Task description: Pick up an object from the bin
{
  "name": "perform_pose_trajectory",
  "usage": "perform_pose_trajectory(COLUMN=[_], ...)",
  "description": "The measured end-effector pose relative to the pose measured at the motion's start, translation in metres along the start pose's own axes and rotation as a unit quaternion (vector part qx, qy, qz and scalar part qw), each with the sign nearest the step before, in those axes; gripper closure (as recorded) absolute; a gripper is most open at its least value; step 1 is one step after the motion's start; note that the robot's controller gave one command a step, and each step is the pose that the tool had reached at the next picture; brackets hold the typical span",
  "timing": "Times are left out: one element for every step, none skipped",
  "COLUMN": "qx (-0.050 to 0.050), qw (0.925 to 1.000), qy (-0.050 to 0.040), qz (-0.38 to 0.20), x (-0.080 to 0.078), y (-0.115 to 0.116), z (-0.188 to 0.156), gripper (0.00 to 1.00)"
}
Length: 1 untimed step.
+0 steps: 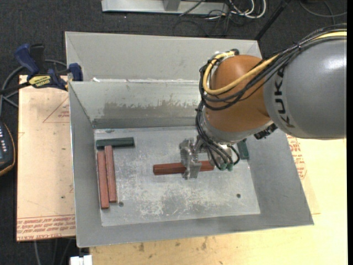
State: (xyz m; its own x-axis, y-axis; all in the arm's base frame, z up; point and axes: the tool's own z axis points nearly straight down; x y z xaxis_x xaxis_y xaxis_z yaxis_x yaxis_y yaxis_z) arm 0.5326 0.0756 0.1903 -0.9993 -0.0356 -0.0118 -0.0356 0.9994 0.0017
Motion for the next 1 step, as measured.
perform_pose_trajectory(qx=[0.000], qw=[0.9999], qy=[0.0019], qz=[0.012], x=[-0.0068], y=[0.0010], z=[-0.0407], gripper=[1.00])
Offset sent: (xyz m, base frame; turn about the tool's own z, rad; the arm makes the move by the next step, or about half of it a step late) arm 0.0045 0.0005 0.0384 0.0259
